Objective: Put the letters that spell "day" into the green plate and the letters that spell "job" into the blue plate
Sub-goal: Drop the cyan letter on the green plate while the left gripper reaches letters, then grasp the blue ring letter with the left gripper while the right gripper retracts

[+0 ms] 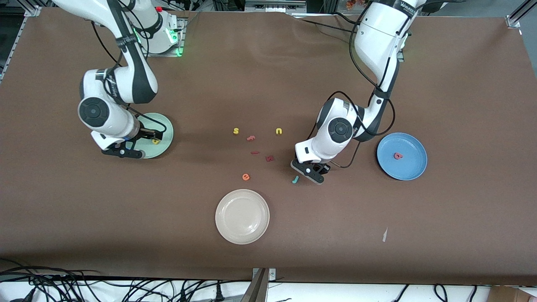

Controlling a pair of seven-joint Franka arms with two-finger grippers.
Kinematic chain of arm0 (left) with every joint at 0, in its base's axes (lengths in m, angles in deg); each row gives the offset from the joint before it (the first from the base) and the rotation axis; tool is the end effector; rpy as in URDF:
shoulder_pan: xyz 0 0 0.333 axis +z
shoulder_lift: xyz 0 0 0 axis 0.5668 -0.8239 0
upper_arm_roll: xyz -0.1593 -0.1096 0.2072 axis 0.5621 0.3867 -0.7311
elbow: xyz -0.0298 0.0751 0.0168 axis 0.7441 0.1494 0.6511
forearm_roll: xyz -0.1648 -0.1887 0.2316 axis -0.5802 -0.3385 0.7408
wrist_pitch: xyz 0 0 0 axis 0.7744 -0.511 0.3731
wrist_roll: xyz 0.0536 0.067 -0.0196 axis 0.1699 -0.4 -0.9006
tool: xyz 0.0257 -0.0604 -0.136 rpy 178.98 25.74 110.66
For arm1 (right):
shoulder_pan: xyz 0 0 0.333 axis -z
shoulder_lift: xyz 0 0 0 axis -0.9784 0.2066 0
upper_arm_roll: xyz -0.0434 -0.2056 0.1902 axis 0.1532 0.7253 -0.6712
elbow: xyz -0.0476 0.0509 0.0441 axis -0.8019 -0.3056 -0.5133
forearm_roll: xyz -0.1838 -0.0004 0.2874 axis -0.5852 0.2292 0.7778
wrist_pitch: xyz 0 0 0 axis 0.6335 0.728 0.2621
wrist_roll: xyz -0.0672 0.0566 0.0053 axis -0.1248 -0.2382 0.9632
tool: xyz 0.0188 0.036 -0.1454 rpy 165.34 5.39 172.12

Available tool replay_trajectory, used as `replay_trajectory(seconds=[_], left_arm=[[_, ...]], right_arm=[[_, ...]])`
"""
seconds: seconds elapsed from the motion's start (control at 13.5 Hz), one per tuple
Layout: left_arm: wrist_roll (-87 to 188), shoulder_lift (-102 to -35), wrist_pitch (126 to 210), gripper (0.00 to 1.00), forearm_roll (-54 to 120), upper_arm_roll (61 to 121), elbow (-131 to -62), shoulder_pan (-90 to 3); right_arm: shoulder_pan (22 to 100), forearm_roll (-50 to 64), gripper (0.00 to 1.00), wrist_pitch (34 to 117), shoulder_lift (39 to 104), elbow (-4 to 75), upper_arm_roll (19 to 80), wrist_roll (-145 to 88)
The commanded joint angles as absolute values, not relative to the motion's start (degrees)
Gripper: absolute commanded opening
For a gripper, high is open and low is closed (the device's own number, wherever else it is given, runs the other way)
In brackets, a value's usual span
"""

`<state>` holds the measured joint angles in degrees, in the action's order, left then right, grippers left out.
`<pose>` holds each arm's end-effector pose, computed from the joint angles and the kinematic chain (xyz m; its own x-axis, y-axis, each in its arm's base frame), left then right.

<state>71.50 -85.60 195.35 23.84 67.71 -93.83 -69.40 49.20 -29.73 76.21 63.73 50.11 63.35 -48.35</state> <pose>0.5436 -0.3232 0.1471 0.8504 -0.5141 0.1119 -0.5252 -0.8419 0.1240 0.5090 0.0854 0.2766 0.9760 -0.1112 -0.1872 -0.0856 -0.9865 0.1396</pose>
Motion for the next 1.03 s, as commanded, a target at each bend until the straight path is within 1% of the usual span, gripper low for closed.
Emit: replay_trajectory(seconds=[0.0,0.15,0.22,0.44,0.59,0.66,0.74,0.81,0.96], left_arm=[[71.5,-87.0,195.2,0.58,22.3,66.6,-91.9,-70.5],[71.5,-87.1,195.2,0.58,22.3,66.6,-91.7,-70.5],[71.5,-87.1,195.2,0.58,22.3,66.6,-91.7,-70.5],[71.5,-87.1,195.2,0.58,22.3,66.6,-91.0,-70.5],[71.5,-87.3,195.3,0.55,22.3,66.6,-91.0,-70.5],[71.5,-87.4,195.3,0.51,22.3,66.6,-91.0,-70.5],[71.6,-87.4,195.3,0.51,22.3,66.6,-91.0,-70.5],[71.6,-87.5,195.5,0.51,22.3,66.6,-91.0,-70.5],[71.6,-87.7,196.2,0.51,22.3,66.6,-91.0,-70.5]], right_arm=[[49.1,-28.5,1.0,63.7,62.7,39.0,63.5,-45.1],[49.2,-27.7,1.0,57.0,62.7,31.5,65.2,-40.8],[49.2,-26.3,1.0,55.0,62.7,29.0,66.7,-38.8],[49.2,-21.2,1.0,53.2,60.5,26.4,73.2,-32.0],[49.2,-21.5,1.0,53.0,58.9,25.1,76.2,-30.8],[49.1,-22.4,1.0,50.6,58.8,21.9,75.7,-30.9],[49.3,-23.2,1.0,46.3,59.4,18.8,75.8,-30.8],[49.7,-22.9,1.0,44.1,60.6,16.2,76.0,-30.9],[49.5,-22.9,1.0,44.4,60.9,15.9,75.6,-32.2]])
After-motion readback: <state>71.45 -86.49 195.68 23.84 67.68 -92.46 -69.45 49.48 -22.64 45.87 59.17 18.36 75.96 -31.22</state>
